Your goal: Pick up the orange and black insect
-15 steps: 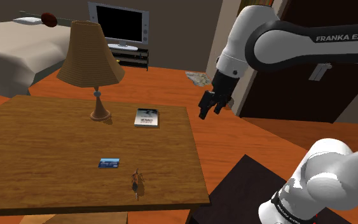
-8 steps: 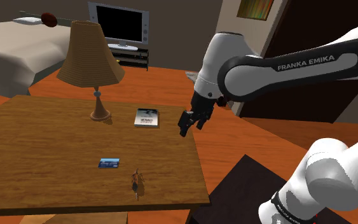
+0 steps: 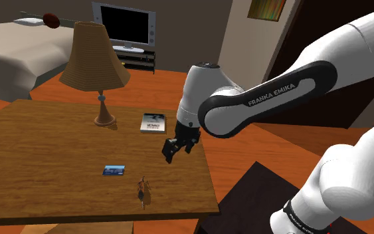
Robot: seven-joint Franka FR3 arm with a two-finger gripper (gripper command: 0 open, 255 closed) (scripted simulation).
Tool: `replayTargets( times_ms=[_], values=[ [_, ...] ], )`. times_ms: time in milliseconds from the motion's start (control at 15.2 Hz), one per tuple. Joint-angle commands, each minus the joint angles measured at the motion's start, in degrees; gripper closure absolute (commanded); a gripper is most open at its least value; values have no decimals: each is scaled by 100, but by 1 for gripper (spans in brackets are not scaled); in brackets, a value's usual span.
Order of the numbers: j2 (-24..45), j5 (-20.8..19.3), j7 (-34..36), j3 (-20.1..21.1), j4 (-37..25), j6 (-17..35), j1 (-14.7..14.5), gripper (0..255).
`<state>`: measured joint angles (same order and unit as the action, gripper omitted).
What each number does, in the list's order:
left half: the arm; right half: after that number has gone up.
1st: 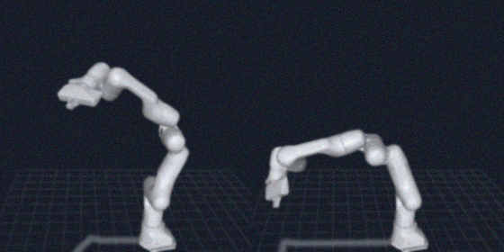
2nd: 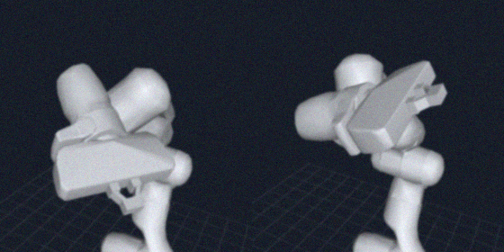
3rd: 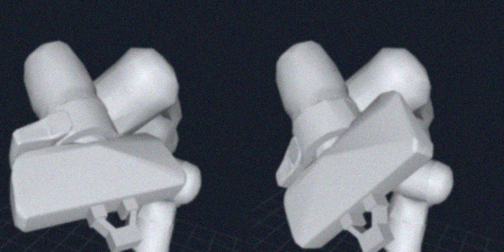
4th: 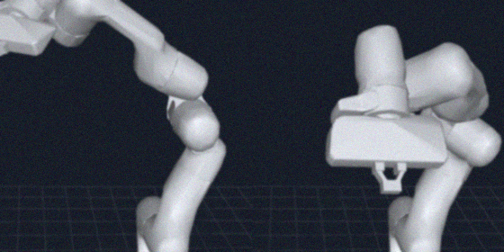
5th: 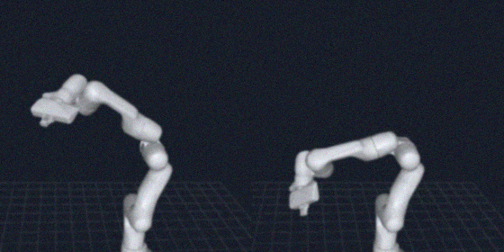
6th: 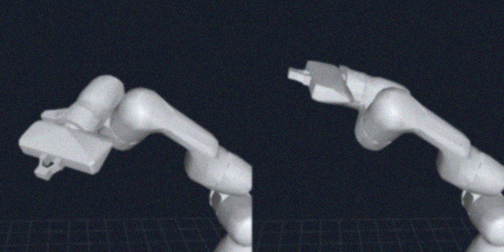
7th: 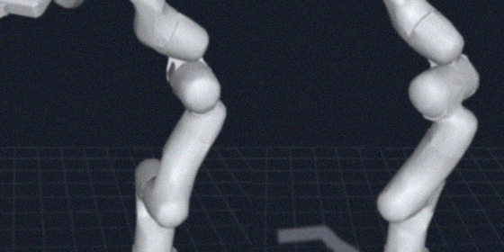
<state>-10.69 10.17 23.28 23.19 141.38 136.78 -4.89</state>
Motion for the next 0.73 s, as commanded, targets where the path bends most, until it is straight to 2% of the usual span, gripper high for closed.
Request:
replayTargets(
  times_ms=[0, 330, 660],
  values=[
    [498, -245, 303, 162, -169, 311, 15, 0],
    [1720, -1160, 1236, 330, -686, 873, -108, 0],
    [2922, -2103, 2131, 76, -1405, 1178, -590, 0]
  ],
)
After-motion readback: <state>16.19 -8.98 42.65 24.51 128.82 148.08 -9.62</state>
